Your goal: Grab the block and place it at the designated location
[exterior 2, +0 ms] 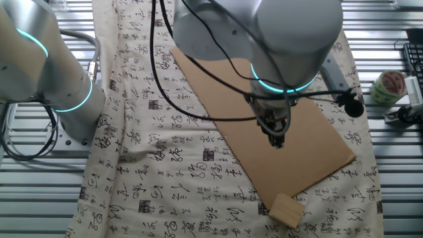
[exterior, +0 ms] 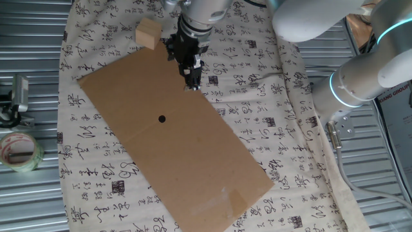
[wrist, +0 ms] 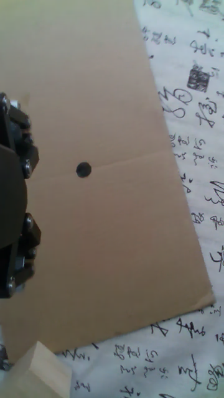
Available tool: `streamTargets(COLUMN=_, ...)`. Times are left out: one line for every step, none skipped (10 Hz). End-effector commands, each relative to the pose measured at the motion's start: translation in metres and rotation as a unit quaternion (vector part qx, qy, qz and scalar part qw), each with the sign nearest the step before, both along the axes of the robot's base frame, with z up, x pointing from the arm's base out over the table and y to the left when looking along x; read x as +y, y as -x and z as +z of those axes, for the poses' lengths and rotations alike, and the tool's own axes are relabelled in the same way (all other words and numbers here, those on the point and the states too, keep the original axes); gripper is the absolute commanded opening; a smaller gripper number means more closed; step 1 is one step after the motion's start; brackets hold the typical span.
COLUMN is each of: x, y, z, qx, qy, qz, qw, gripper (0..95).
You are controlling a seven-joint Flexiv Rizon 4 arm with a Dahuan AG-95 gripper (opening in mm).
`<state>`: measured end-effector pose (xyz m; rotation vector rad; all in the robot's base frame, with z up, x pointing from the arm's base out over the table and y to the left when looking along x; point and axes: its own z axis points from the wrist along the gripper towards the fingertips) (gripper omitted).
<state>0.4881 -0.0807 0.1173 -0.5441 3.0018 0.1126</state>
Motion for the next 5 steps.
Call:
streamTargets(x=-0.0034, y=0.0013, z=-0.0026, qx=-0.001, qy=0.001, qz=0.006, qw=1.0000, gripper=76.0)
streamTargets(x=-0.0053, y=0.0011, z=-0.0033, qx=-0.001, qy=0.001, qz=0.008, qw=1.0000, gripper=76.0)
streamTargets(x=-0.0075, y=0.0005, z=-0.0038, qx=-0.001, qy=0.000, qz=0.012, qw=0.9999, gripper=76.0)
streamTargets(x=-0.0102, y=0.0000, z=-0.0045, qx=-0.001, qy=0.000, qz=0.017, qw=0.9999, gripper=76.0)
streamTargets(x=-0.0126, y=-0.0004, z=-0.0042, qx=-0.001, qy=-0.003, qz=0.020, qw=0.9998, gripper=76.0)
